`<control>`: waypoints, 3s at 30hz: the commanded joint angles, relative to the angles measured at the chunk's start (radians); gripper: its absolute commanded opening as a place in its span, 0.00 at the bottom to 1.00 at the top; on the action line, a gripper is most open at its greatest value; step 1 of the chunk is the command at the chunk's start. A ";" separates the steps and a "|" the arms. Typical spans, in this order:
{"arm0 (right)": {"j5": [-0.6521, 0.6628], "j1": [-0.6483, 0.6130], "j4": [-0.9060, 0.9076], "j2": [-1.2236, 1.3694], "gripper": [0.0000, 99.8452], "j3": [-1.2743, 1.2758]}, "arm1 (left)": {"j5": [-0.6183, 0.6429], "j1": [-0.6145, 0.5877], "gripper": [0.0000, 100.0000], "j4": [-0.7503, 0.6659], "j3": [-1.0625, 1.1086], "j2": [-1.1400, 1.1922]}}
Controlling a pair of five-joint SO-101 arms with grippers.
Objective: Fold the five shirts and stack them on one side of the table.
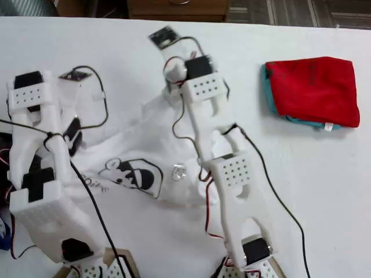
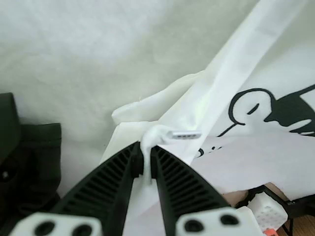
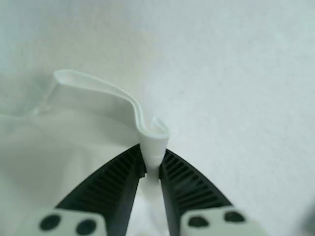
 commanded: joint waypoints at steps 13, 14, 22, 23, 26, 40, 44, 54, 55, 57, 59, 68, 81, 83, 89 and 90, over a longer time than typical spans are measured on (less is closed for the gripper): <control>-0.009 0.001 -0.117 0.107 0.27 -0.203 | -0.132 -0.249 0.03 0.000 0.005 0.103; -0.009 -0.005 -0.142 0.117 0.27 -0.187 | -0.135 -0.252 0.03 0.000 0.007 0.103; -0.009 -0.090 -0.266 0.203 0.27 -0.141 | -0.129 -0.242 0.03 0.000 0.007 0.103; -0.009 -0.097 -0.277 0.211 0.27 -0.141 | -0.129 -0.242 0.03 0.000 0.007 0.103; -0.009 -0.104 -0.306 0.237 0.27 -0.140 | -0.127 -0.242 0.03 0.000 0.007 0.101; -0.002 -0.081 -0.226 0.298 0.02 -0.141 | -0.126 -0.241 0.03 0.021 -0.002 0.095; -0.008 -0.048 -0.182 0.280 0.02 -0.176 | -0.109 -0.224 0.03 0.021 -0.001 0.095; -0.011 0.007 0.047 0.087 0.02 -0.310 | -0.103 -0.110 0.03 0.034 0.005 0.097; -0.011 0.008 0.047 0.070 0.02 -0.319 | -0.098 -0.092 0.03 0.035 0.005 0.097; -0.011 0.008 0.050 0.030 0.02 -0.313 | -0.057 -0.068 0.03 0.035 0.004 0.095; -0.035 0.004 0.053 -0.025 0.02 -0.293 | -0.031 -0.055 0.03 0.035 0.002 0.095; -0.110 -0.012 0.047 -0.509 0.02 0.353 | -0.025 -0.055 0.03 0.040 0.005 0.095; -0.054 0.088 -0.259 -1.017 0.02 1.263 | -0.097 0.029 0.11 0.041 0.165 0.002; -0.041 0.108 -0.288 -1.086 0.02 1.363 | -0.146 0.028 0.15 0.041 0.237 -0.112; 0.009 0.249 -0.300 -1.254 0.02 1.524 | -0.328 -0.037 0.16 0.040 0.432 -0.517; 0.023 0.282 -0.297 -1.276 0.02 1.544 | -0.338 -0.052 0.16 0.037 0.432 -0.569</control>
